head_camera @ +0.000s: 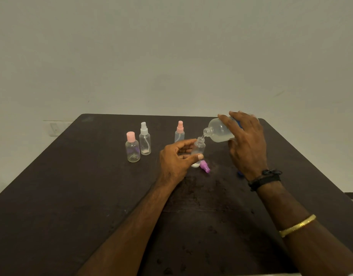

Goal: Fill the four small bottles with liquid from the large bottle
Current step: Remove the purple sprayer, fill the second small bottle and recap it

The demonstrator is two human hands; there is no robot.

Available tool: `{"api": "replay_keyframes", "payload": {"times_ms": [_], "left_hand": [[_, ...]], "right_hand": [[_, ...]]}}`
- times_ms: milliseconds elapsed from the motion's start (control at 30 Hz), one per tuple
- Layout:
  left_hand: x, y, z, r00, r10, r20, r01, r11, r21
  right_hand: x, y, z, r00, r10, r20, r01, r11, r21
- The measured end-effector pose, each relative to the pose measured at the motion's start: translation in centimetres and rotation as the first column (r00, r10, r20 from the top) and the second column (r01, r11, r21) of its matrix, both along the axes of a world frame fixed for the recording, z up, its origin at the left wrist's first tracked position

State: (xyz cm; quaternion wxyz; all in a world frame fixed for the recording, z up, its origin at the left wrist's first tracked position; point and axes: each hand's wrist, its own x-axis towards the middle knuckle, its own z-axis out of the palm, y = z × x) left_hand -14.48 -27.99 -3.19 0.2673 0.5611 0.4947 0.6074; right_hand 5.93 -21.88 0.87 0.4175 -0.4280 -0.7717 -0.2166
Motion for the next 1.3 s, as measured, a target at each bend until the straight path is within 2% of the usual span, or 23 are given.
{"api": "replay_keyframes", "payload": {"times_ms": [1300], "left_hand": [[-0.09, 0.25, -0.11, 1.0, -0.012, -0.004, 0.012, 1.0, -0.008]], "right_hand": [[-0.25, 0.03, 0.04, 1.0, 0.011, 0.001, -0.011, 1.0, -0.003]]}}
